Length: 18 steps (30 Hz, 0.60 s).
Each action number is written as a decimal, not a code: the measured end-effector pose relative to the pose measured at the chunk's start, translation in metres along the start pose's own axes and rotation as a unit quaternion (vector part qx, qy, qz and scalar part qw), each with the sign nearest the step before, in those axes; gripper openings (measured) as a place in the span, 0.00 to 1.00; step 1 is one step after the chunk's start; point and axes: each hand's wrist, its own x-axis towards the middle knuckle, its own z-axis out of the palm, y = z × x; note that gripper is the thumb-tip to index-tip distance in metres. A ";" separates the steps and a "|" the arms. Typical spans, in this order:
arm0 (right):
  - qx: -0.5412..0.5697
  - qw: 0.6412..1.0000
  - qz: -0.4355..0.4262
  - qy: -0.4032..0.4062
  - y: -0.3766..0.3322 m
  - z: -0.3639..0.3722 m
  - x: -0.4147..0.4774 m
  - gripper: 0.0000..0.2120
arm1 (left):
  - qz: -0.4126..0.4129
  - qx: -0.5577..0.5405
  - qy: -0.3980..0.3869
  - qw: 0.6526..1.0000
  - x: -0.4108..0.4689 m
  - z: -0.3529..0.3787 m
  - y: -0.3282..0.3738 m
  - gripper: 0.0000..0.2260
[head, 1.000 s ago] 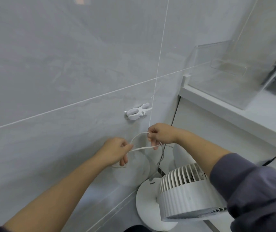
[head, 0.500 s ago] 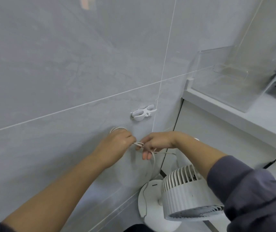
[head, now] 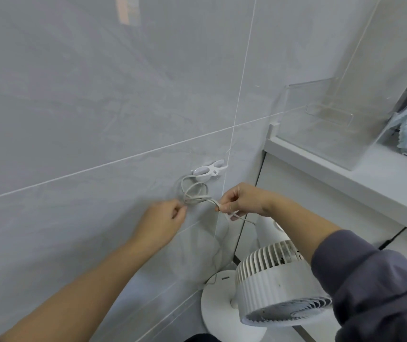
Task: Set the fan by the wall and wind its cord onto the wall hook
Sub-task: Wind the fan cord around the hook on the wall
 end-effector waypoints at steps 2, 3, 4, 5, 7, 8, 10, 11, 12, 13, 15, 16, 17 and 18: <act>-0.034 0.999 -0.011 0.018 0.002 0.003 0.000 0.08 | -0.158 -0.190 -0.102 0.963 0.002 0.010 0.016 0.10; -0.059 0.998 -0.017 0.028 0.003 0.005 0.001 0.08 | -0.195 -0.264 -0.113 0.938 0.006 0.012 0.025 0.10; -0.083 0.996 -0.024 0.037 0.003 0.007 0.001 0.09 | -0.214 -0.309 -0.107 0.921 0.010 0.013 0.031 0.09; -0.101 0.993 -0.031 0.049 0.005 0.010 0.000 0.10 | -0.228 -0.340 -0.098 0.907 0.014 0.012 0.037 0.09; -0.141 0.986 -0.052 0.077 0.007 0.013 0.001 0.12 | -0.264 -0.380 -0.098 0.881 0.019 0.010 0.040 0.10; -0.168 0.980 -0.066 0.090 0.007 0.014 0.000 0.13 | -0.282 -0.388 -0.111 0.870 0.021 0.010 0.040 0.13; -0.219 0.966 -0.093 0.102 0.008 0.018 0.000 0.16 | -0.327 -0.400 -0.141 0.844 0.024 0.012 0.038 0.19; -0.240 0.960 -0.105 0.101 0.009 0.021 0.000 0.17 | -0.349 -0.409 -0.148 0.830 0.026 0.013 0.037 0.21; -0.262 0.953 -0.115 0.096 0.010 0.024 -0.001 0.18 | -0.368 -0.418 -0.150 0.817 0.028 0.016 0.037 0.20; -0.282 0.947 -0.121 0.090 0.011 0.026 -0.001 0.19 | -0.383 -0.426 -0.149 0.806 0.029 0.017 0.037 0.18; -0.323 0.935 -0.121 0.082 0.013 0.028 -0.004 0.20 | -0.403 -0.429 -0.142 0.795 0.031 0.019 0.036 0.11; -0.342 0.929 -0.115 0.082 0.013 0.028 -0.006 0.21 | -0.410 -0.429 -0.137 0.793 0.032 0.020 0.035 0.09; -0.358 0.924 -0.110 0.082 0.013 0.027 -0.007 0.21 | -0.415 -0.429 -0.132 0.791 0.032 0.021 0.034 0.08; -0.371 0.919 -0.106 0.082 0.013 0.027 -0.009 0.22 | -0.416 -0.433 -0.129 0.789 0.032 0.021 0.034 0.09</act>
